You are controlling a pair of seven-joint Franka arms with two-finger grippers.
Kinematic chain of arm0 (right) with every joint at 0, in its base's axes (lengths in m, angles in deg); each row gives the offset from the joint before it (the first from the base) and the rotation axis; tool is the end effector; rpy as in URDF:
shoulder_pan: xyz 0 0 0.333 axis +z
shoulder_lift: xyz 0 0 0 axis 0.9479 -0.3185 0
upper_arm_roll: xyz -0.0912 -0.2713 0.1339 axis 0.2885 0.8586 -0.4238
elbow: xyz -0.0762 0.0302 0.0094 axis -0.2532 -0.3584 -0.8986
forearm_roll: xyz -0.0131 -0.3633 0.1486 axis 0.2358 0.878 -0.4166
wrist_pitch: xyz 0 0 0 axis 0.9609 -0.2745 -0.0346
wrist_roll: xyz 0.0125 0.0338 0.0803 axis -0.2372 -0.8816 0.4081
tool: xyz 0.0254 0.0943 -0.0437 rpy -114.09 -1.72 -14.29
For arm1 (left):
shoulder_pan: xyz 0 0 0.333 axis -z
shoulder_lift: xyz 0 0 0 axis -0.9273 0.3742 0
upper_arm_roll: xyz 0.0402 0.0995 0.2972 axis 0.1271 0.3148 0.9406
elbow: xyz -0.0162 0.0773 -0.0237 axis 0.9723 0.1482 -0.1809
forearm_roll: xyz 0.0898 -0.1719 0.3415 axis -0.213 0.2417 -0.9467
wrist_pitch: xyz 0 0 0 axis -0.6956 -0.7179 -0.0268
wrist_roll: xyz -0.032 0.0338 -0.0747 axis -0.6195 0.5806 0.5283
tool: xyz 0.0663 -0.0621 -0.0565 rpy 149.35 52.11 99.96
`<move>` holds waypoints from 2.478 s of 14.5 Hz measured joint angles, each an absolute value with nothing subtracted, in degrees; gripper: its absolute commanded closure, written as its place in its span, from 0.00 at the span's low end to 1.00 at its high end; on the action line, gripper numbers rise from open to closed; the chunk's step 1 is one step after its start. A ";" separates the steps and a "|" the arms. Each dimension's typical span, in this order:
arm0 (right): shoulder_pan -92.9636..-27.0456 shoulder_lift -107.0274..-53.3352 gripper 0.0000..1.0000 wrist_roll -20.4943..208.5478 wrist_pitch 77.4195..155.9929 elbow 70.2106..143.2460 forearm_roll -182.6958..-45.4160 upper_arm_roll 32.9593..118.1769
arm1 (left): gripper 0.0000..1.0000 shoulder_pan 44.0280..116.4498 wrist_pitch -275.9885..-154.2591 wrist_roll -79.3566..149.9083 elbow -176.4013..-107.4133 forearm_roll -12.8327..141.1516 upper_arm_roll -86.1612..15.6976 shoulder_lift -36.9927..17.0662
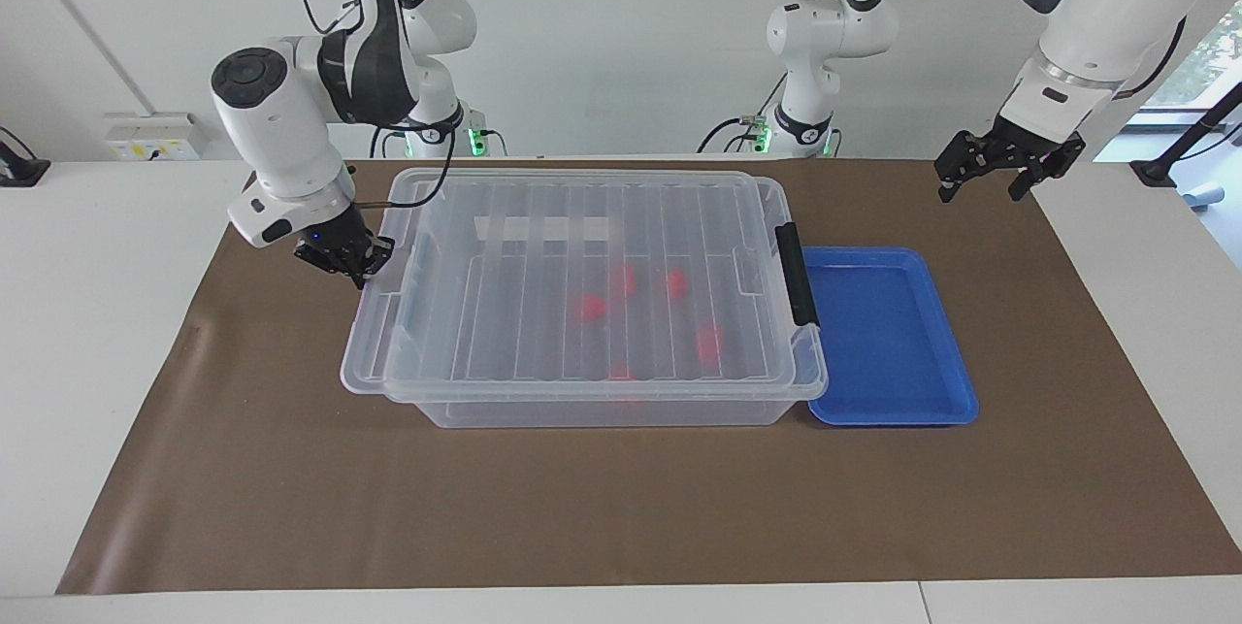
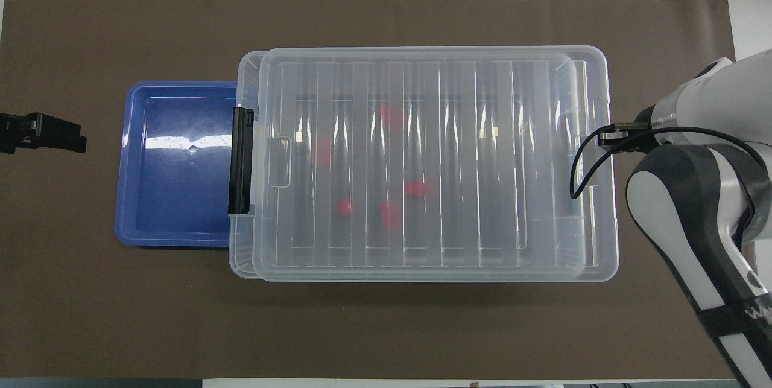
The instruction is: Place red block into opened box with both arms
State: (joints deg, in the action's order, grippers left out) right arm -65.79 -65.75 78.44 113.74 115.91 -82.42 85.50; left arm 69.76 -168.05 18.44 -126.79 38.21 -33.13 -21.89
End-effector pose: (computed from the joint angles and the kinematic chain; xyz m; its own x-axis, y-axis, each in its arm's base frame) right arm 0.5609 0.0275 0.4647 0.9972 -0.0726 0.0158 -0.0729 -0.9972 0.0154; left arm 0.5438 -0.0243 0.6122 0.9974 -0.0709 -0.0145 -0.0711 -0.9974 -0.0128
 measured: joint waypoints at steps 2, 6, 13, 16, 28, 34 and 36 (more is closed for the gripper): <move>-64.97 -65.74 1.00 77.45 113.73 115.96 -82.43 85.48 | 0.00 69.76 -168.05 18.44 -126.79 38.21 -33.13 -21.89; -64.05 -65.73 1.00 75.93 113.73 116.02 -82.45 85.47 | 0.00 69.76 -168.05 18.44 -126.79 38.21 -33.13 -21.89; -64.05 -65.65 0.44 75.92 113.05 115.92 -82.50 85.47 | 0.00 69.76 -168.05 18.44 -126.79 38.21 -33.13 -21.89; -64.18 -65.60 0.00 75.92 109.32 113.72 -82.51 85.54 | 0.00 69.76 -168.05 18.44 -126.79 38.21 -33.13 -21.89; -69.28 -64.77 0.00 80.33 92.69 100.00 -83.52 86.36 | 0.00 69.76 -168.05 18.44 -126.79 38.21 -33.13 -21.89; -71.01 -64.58 0.00 81.38 85.12 93.21 -83.52 86.39 | 0.00 69.76 -168.05 18.44 -126.79 38.21 -33.13 -21.89; -71.86 -64.71 0.00 81.41 85.12 93.22 -83.52 86.40 | 0.00 69.76 -168.05 18.44 -126.79 38.21 -33.13 -21.89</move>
State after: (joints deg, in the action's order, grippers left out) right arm -71.86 -64.71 81.41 85.12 93.22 -83.52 86.40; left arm 69.76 -168.05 18.44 -126.79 38.21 -33.13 -21.89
